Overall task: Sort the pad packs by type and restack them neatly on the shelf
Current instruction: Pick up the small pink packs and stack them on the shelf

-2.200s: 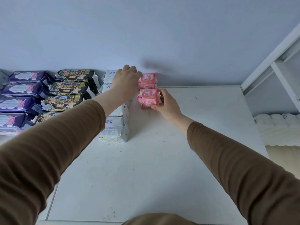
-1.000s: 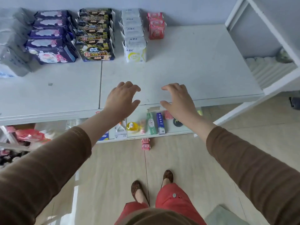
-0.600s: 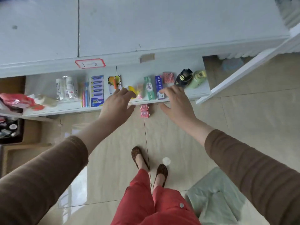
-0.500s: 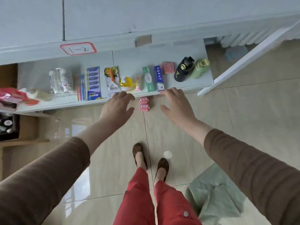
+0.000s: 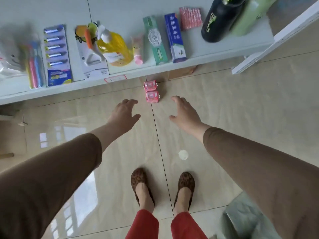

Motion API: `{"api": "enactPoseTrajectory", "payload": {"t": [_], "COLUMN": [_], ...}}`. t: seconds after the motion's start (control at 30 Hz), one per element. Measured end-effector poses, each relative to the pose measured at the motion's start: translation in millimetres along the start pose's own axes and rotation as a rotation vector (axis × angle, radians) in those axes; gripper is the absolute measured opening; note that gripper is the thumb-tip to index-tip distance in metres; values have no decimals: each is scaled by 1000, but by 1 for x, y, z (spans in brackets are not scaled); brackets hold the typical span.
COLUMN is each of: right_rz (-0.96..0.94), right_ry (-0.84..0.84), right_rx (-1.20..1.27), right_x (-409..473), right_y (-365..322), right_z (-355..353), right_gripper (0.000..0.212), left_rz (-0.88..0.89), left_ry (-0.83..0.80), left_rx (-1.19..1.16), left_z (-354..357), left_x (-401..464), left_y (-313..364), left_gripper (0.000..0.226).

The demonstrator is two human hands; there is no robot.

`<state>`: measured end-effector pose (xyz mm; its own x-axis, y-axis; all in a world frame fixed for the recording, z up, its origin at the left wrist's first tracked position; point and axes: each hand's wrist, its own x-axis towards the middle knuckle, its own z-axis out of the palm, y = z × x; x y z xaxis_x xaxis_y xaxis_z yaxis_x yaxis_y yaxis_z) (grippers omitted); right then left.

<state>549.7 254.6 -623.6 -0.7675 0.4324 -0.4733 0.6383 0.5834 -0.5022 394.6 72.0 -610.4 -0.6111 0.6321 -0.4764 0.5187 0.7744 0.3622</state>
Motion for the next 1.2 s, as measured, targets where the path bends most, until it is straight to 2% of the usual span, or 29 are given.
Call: {"api": "enactPoseTrajectory", "payload": {"t": [0.13,0.27,0.47,0.6,0.7,0.97,1.13,1.2], "right_rz": [11,-14,-22,-2,8,-62,-29,18], "right_ry": [28,54,79,110,128,37,-66,-77], "right_rx": [59,92,198,290,323,342,271,325], "right_x": [67,127,196,225,239,221,155,114], "right_y": [32,54,73,82,85,100,111,110], "right_z": [66,120,167,189,201,207,189,165], "right_gripper": [74,77,88,82,69,57,45,44], "left_rz": [2,-2,1,-6,12,-51,-93,-125], "left_ry": [14,25,109,133,80,48,29,25], "left_rx": [29,68,50,8,-49,-73,-113,-146], "left_z": [53,96,131,139,146,164,164,151], "left_x": [68,132,212,256,276,277,215,177], "left_y": [-37,-63,-75,-69,-62,-50,-51,-47], "left_gripper": [58,61,63,65,73,71,70,71]}}
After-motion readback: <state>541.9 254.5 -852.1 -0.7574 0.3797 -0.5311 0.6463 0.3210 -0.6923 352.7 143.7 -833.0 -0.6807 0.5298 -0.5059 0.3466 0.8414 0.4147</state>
